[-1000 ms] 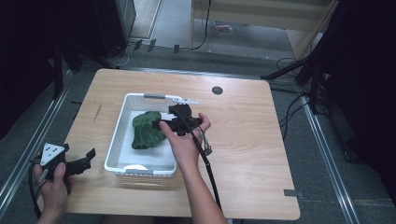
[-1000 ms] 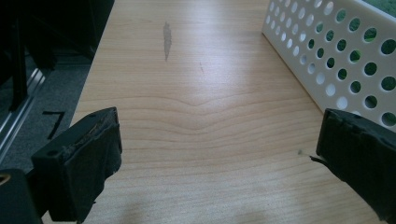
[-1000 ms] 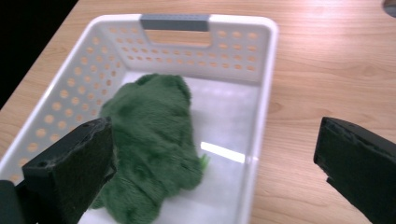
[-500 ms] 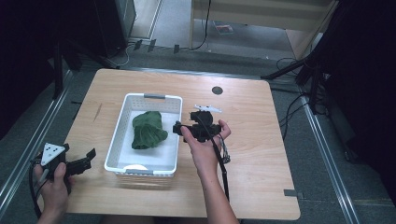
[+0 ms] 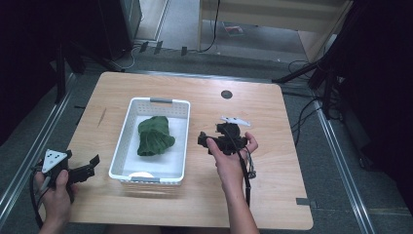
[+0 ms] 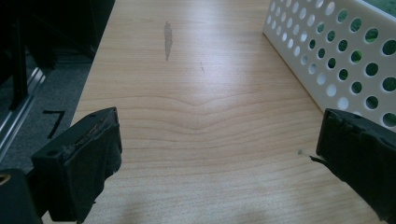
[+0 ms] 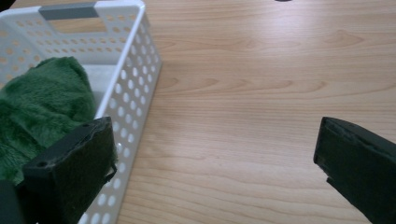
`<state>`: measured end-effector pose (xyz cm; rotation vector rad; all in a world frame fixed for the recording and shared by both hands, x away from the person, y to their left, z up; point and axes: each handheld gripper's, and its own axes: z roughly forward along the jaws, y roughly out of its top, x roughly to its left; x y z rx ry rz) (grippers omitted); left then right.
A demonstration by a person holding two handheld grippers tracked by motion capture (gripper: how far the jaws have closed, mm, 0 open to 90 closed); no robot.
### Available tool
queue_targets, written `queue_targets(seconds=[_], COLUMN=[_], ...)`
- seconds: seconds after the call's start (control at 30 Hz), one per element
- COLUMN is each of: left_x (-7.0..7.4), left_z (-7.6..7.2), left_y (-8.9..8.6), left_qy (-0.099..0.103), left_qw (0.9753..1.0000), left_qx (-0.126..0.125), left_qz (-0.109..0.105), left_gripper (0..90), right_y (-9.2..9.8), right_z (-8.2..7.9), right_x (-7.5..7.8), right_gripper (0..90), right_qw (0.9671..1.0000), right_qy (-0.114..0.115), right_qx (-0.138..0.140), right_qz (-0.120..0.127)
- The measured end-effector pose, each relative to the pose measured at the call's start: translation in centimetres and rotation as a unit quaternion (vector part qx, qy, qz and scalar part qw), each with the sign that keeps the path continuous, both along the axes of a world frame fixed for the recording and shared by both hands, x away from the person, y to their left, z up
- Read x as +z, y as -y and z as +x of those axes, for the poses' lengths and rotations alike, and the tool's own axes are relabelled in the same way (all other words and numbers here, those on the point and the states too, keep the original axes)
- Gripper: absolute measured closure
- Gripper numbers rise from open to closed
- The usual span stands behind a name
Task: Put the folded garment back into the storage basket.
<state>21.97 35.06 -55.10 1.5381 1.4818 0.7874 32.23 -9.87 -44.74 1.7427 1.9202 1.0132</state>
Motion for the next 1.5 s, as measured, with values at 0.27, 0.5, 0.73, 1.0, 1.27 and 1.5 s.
queue_targets(seconds=[0.27, 0.5, 0.73, 1.0, 1.27, 1.5], left_x=[0.0, 0.0, 0.0, 0.0, 0.0, 0.0], left_z=[0.0, 0.0, 0.0, 0.0, 0.0, 0.0], left_y=[0.0, -0.1, -0.1, 0.0, 0.1, 0.1], left_qy=[0.000, 0.000, 0.001, -0.001, -0.001, -0.001], left_qw=[1.0000, 1.0000, 1.0000, 1.0000, 1.0000, 1.0000], left_qx=[0.000, 0.000, 0.000, 0.001, -0.001, -0.002], left_qz=[0.001, -0.005, -0.003, -0.001, 0.005, 0.005], left_gripper=[1.2, 1.2, 1.2, 1.2, 1.3, 1.2], right_y=[3.8, 6.2, 8.8, 11.6, 14.0, 16.2], right_z=[-1.0, -1.6, -2.2, -2.9, -3.5, -4.5], right_x=[-0.6, -1.2, -2.3, -4.1, -5.4, -6.8], right_gripper=[0.0, 0.0, 0.0, 0.0, 0.0, 0.0], right_qw=[0.9997, 0.9994, 0.9986, 0.9978, 0.9972, 0.9968], right_qy=[-0.001, 0.005, 0.006, 0.001, 0.001, 0.002], right_qx=[-0.025, -0.034, -0.052, -0.066, -0.075, -0.078], right_qz=[0.004, -0.001, 0.007, 0.003, 0.000, -0.012])
